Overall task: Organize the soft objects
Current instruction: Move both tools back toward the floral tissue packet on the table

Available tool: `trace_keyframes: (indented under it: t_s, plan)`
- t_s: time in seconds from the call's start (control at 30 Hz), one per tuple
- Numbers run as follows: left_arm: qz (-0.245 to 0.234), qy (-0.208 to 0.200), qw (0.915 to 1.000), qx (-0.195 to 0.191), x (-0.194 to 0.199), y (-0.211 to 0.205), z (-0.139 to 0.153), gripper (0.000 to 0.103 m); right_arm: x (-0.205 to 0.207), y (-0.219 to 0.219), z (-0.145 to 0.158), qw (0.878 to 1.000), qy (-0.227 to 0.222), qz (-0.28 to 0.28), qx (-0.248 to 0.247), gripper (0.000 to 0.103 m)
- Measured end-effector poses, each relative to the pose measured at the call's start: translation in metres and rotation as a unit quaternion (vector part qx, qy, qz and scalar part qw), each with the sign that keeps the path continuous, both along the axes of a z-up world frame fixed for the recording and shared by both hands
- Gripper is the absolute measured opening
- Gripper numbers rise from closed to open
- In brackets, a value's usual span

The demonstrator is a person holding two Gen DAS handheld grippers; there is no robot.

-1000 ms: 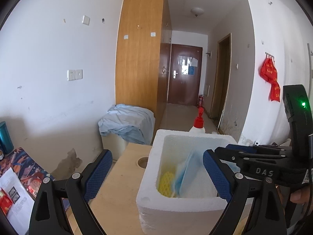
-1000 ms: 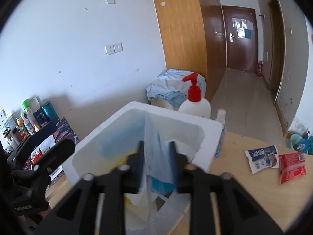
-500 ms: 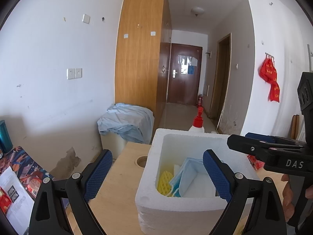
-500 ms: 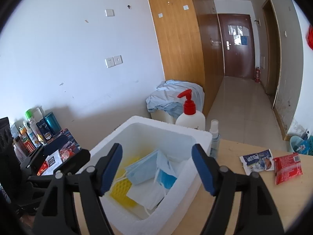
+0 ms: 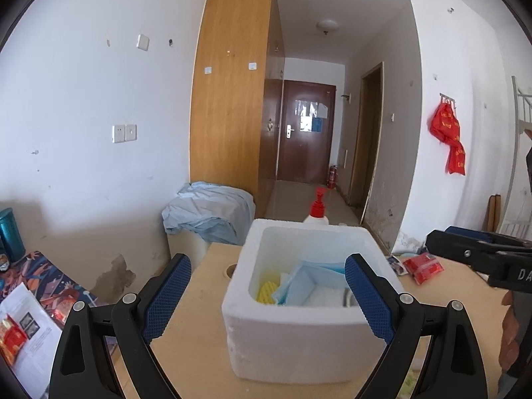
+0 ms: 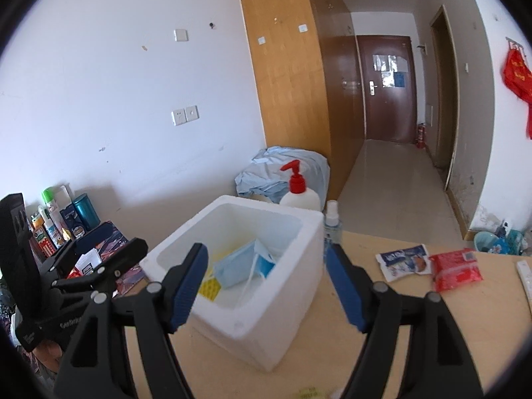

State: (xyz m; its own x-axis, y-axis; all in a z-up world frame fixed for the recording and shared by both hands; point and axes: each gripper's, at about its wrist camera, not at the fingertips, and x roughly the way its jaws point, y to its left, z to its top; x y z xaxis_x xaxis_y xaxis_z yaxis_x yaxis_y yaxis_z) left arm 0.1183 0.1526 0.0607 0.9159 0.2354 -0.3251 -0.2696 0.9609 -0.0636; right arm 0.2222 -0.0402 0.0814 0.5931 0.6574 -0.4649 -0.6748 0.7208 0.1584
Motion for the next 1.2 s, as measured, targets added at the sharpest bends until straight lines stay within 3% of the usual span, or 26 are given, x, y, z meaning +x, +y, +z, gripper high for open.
trace_keyframes:
  t_s: [0.57, 0.8, 1.2]
  plan:
    - [-0.058, -0.008, 0.9983, 0.005, -0.071, -0.073, 0.007, 0.098, -0.081, -0.091, -0.006, 0.999, -0.015, -0.036, 0.025, 0.08]
    - [-0.061, -0.006, 0.998, 0.011, -0.096, -0.101, -0.014, 0.098, -0.103, -0.12, -0.025, 0.998, -0.012, -0.054, 0.029, 0.08]
    - [-0.058, -0.042, 0.9973, -0.015, -0.125, -0.101, -0.061, 0.099, -0.141, -0.147, -0.077, 0.997, -0.009, -0.076, 0.033, 0.081]
